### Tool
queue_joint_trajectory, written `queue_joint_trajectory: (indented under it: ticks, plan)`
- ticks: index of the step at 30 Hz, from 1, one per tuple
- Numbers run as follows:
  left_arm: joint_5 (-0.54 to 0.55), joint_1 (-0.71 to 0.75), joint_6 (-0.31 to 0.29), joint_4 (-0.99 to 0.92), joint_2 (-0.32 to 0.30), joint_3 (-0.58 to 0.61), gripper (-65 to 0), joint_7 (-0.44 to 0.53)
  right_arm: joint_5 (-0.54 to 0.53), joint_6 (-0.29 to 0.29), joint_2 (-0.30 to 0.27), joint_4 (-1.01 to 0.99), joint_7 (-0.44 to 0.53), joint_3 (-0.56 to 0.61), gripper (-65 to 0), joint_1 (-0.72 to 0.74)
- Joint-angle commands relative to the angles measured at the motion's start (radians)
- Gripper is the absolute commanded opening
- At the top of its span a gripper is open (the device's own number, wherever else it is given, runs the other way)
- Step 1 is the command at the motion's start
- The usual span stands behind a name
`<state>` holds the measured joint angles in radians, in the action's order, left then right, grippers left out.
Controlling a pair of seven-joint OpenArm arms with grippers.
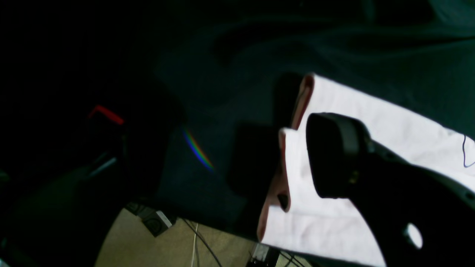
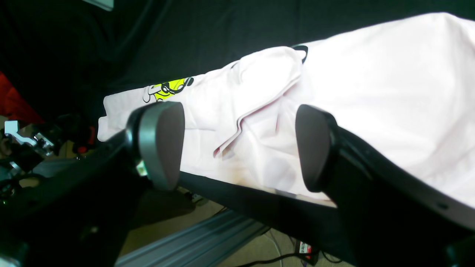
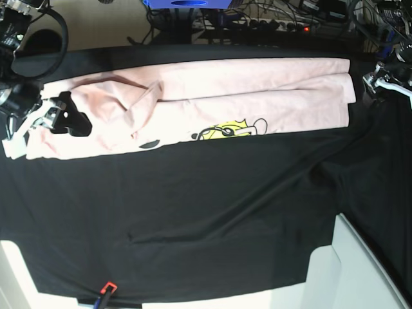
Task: Fold the T-shirt properly
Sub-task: 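Move the left gripper to the strip's other end and grasp it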
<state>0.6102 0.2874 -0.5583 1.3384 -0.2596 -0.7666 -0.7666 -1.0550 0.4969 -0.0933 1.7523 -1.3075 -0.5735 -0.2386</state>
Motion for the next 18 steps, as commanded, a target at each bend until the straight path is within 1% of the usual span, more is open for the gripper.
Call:
queue_joint_trajectory:
  ticks: [1,7,10,13,18]
  plan:
    - [0.015,-0.001,-0.004,0.006,-0.020,-0.004,-6.6,0.020,-0.026,0.004,-0.009,0.021,0.016,0.000,-20.3,0.008]
    - [0.014,-0.014,-0.004,-0.079,-0.023,0.052,-6.7,0.028,-0.028,0.006,-0.009,0.021,0.016,0.002,-20.3,0.008]
    - [0.006,-0.029,-0.004,-0.119,-0.023,0.114,-6.7,0.081,-0.028,0.006,-0.009,0.021,0.016,0.002,-20.3,0.005]
    - [-0.066,-0.034,-0.003,-0.135,-0.017,0.174,-6.7,0.120,-0.028,0.006,-0.009,0.021,0.016,0.002,-20.3,0.003]
    - [-0.131,-0.060,-0.001,-0.153,0.009,0.181,-6.7,0.123,-0.031,0.006,-0.009,0.021,0.016,0.000,-20.3,0.002]
